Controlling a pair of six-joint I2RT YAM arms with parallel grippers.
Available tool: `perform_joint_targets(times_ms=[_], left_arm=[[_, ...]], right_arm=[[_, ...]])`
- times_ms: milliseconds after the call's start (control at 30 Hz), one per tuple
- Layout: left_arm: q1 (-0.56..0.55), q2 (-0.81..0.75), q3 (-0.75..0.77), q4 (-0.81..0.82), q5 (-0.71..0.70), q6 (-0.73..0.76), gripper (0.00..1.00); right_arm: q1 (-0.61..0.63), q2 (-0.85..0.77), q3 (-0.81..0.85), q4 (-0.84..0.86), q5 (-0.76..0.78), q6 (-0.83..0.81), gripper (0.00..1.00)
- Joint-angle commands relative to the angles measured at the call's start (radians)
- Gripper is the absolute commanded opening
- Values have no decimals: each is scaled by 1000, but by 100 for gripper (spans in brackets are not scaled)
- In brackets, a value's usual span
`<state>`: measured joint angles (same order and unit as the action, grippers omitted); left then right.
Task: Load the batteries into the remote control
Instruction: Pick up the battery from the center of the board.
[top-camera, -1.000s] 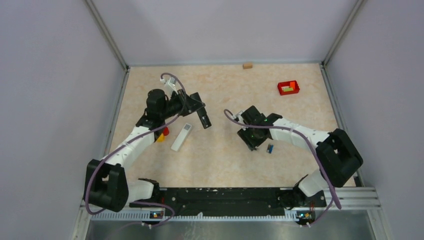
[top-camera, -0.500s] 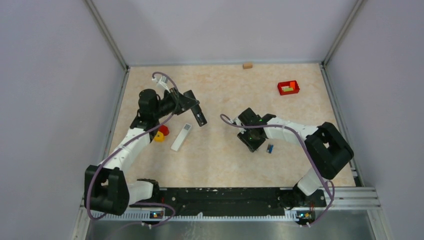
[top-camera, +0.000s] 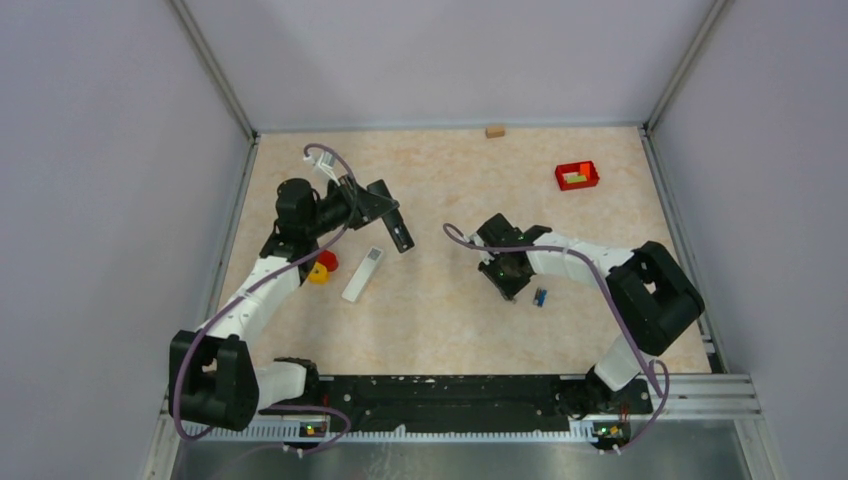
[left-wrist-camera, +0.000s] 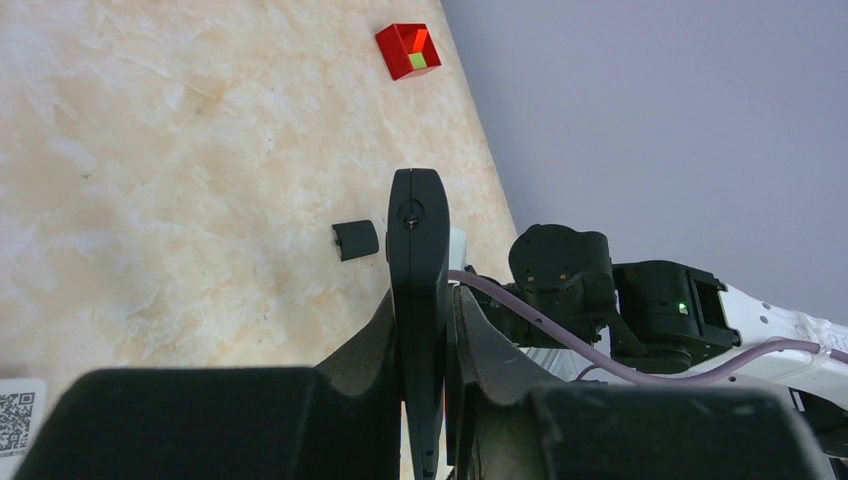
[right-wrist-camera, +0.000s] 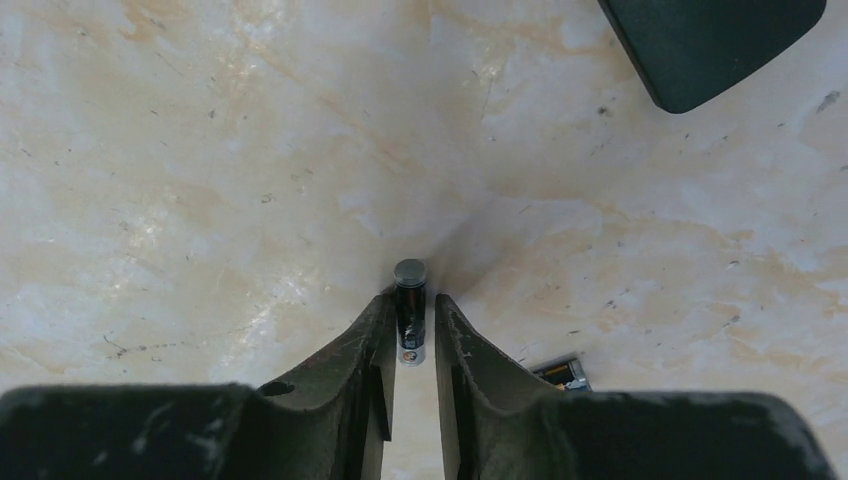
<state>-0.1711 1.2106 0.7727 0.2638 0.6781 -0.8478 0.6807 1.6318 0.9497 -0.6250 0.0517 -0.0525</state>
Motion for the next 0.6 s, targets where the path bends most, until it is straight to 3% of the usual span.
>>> perform_joint_targets(times_ms=[0,100,433,567], left_arm=[[5,-32,-16,63,21,-13,0],[5,-30,-19,63,20,-14,0],[5,-19,-20,72,31,-27,0],[2,11,-37,113,58,-80,0]], right_arm=[[-13,13,31,-14,28,31,30],[-13,11,26,-30,35,33,35],[-13,43,46,-27,39,42,6],[-15,-39,72,48,54,127,5]])
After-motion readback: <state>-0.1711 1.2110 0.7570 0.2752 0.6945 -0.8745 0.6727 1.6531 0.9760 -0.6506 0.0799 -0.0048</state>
